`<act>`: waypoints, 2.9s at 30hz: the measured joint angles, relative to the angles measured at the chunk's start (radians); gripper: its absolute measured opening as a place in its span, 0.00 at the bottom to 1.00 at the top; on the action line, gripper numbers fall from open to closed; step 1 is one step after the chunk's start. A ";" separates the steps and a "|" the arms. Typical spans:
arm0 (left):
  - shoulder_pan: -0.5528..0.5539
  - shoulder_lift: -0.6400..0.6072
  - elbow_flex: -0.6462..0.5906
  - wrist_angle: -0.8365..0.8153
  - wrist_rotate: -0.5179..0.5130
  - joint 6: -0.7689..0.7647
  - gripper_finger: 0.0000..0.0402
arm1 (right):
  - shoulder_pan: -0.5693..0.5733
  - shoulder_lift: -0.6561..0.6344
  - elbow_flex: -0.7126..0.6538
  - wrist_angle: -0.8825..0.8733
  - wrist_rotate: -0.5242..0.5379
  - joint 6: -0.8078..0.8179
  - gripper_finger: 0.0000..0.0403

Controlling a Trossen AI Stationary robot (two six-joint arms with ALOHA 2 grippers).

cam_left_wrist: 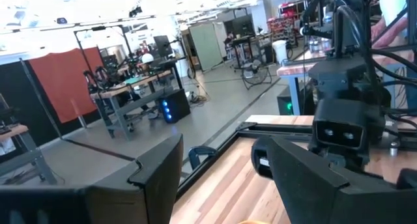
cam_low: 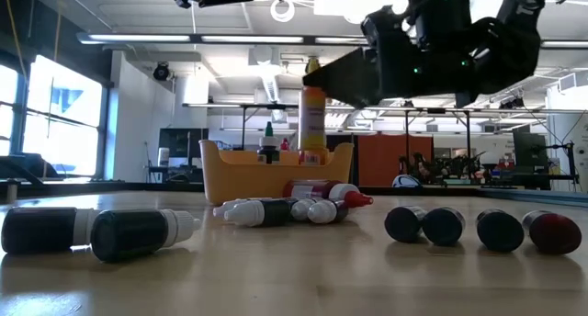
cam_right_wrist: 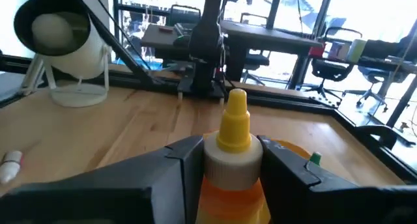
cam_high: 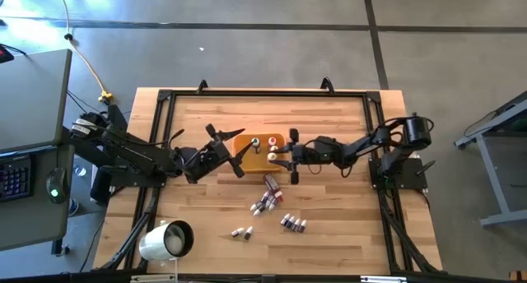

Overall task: Pick & Place food coloring
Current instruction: Put the large yellow food coloring bottle into the yellow bin, then put the large red food coloring bottle into the yellow bin

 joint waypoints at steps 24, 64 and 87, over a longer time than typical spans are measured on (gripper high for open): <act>0.000 0.000 0.000 -0.040 0.003 -0.008 0.55 | 0.000 0.016 0.019 -0.245 0.075 0.006 0.36; 0.000 0.000 0.000 -0.160 0.439 -0.009 0.55 | 0.385 -0.204 0.021 -0.654 0.120 0.206 0.40; 0.001 0.527 0.804 -1.356 0.749 0.117 0.55 | 0.370 -0.853 0.020 -1.231 0.255 0.160 0.40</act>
